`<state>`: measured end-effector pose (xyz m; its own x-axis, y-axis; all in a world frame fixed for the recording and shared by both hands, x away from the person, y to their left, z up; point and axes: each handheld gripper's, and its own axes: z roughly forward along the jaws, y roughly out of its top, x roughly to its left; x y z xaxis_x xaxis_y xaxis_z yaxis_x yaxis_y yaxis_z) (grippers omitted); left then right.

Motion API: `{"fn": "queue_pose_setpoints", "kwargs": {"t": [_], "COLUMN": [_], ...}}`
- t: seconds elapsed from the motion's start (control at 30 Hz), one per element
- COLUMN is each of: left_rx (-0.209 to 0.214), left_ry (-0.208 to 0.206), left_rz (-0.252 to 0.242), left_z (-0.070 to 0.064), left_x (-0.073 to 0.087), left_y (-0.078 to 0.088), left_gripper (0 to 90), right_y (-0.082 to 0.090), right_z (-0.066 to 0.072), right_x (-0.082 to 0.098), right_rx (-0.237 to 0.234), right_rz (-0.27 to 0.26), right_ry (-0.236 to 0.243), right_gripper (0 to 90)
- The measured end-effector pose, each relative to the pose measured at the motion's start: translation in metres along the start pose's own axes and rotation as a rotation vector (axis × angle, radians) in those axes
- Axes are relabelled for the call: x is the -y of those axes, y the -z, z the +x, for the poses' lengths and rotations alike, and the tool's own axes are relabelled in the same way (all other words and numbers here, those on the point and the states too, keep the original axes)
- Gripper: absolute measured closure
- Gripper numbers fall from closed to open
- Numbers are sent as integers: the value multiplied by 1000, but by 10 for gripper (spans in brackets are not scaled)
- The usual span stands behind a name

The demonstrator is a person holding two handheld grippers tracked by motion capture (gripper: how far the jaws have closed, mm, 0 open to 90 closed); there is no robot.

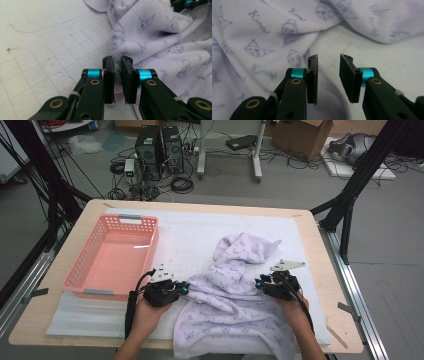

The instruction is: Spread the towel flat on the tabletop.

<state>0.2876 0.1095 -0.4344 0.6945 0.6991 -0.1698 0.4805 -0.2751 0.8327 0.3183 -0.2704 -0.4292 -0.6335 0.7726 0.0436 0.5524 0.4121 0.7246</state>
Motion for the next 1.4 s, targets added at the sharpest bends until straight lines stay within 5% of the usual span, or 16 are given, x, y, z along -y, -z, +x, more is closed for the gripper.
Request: {"fn": "queue_pose_setpoints", "kwargs": {"t": [0.1,0.17,0.2,0.23,0.33,0.47,0.7,0.83,1.13,1.23,1.3,1.4], "left_rx": [-1,1,1,2,2,4,37,84,48,29,21,3], "left_ry": [-2,-3,-1,0,1,-1,-23,-49,11,34,47,22], "left_rz": [-6,-6,-7,-8,-10,-15,-9,-7,-25,-59,-67,-40], "left_z": [-1,-1,-1,0,0,-2,-8,-20,-15,-9,-7,-3], "left_x": [1,1,1,1,1,2,2,1,-3,-10,-16,-28], "left_y": [-1,-2,-2,-3,-2,-2,-6,-12,-12,-8,-11,-22], "left_gripper": [811,810,810,810,810,810,813,816,522,502,513,541], "right_y": [-21,-23,-23,-23,-23,-16,14,29,53,59,64,73], "right_z": [5,8,8,8,9,5,-35,-43,-47,-49,-49,-50], "right_x": [-5,-5,-5,-5,-6,-4,15,25,58,58,56,52], "right_rx": [-77,-70,-70,-91,-90,-10,186,279,443,431,381,346], "right_rz": [53,51,49,52,55,60,17,-2,27,4,-54,-132], "right_ry": [24,41,55,65,90,92,-69,-91,-120,-142,-157,-177], "right_gripper": [673,669,701,850,863,871,871,871,855,792,698,629]}}
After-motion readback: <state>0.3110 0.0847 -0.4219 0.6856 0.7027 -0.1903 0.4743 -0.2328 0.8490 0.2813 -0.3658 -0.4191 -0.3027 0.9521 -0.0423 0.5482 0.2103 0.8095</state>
